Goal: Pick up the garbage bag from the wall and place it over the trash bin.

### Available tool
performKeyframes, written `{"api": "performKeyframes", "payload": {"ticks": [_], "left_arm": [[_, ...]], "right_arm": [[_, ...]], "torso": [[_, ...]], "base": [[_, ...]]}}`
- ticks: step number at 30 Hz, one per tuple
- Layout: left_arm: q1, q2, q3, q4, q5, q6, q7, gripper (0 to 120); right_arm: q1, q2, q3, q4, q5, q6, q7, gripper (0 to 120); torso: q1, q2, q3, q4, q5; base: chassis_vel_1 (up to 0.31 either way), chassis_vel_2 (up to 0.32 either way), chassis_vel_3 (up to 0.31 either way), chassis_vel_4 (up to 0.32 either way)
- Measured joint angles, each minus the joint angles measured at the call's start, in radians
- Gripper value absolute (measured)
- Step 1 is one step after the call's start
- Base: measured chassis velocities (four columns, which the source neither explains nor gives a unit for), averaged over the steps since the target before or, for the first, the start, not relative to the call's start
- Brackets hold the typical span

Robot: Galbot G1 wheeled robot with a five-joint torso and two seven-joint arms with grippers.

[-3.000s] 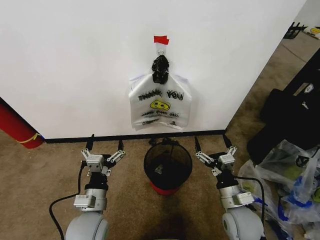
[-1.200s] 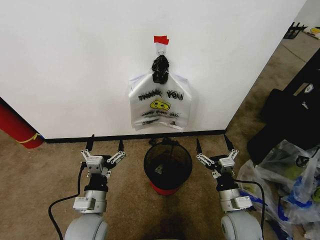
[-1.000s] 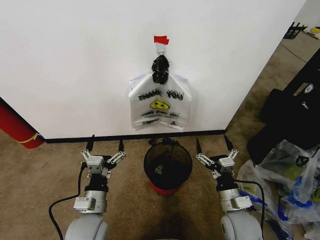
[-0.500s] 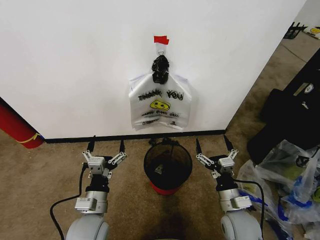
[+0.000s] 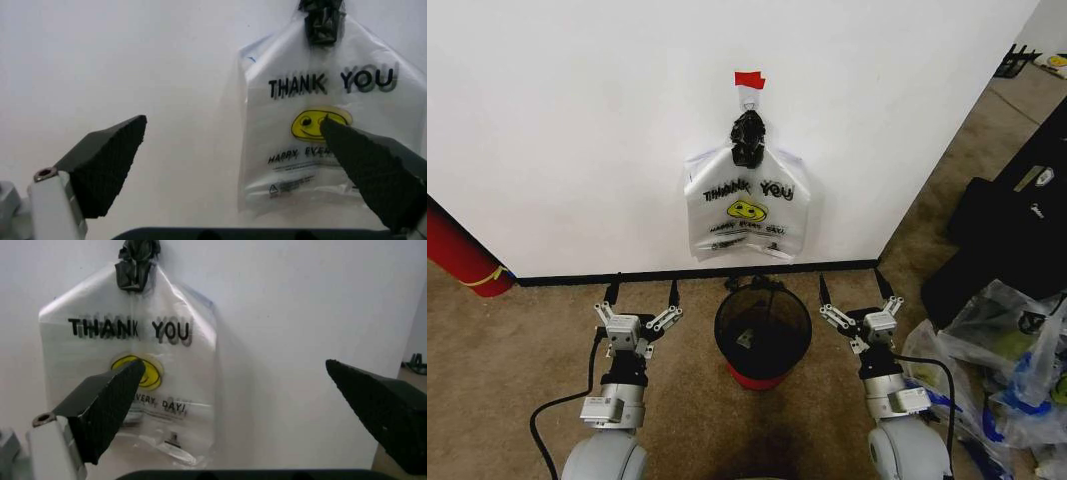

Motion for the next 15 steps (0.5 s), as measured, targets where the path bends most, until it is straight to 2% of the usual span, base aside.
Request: {"api": "performKeyframes", "payload": {"ticks": [15], "left_arm": [[0.003, 0.001, -0.005, -0.003, 0.002, -0.001, -0.001, 100]], "right_arm": [[0.02, -0.006, -0.02, 0.0, -0.002, -0.021, -0.004, 100]], "torso": [[0.0, 0.0, 0.0, -0.0001, 0.0]], "base": [[0.0, 0.0, 0.0, 0.0]]}}
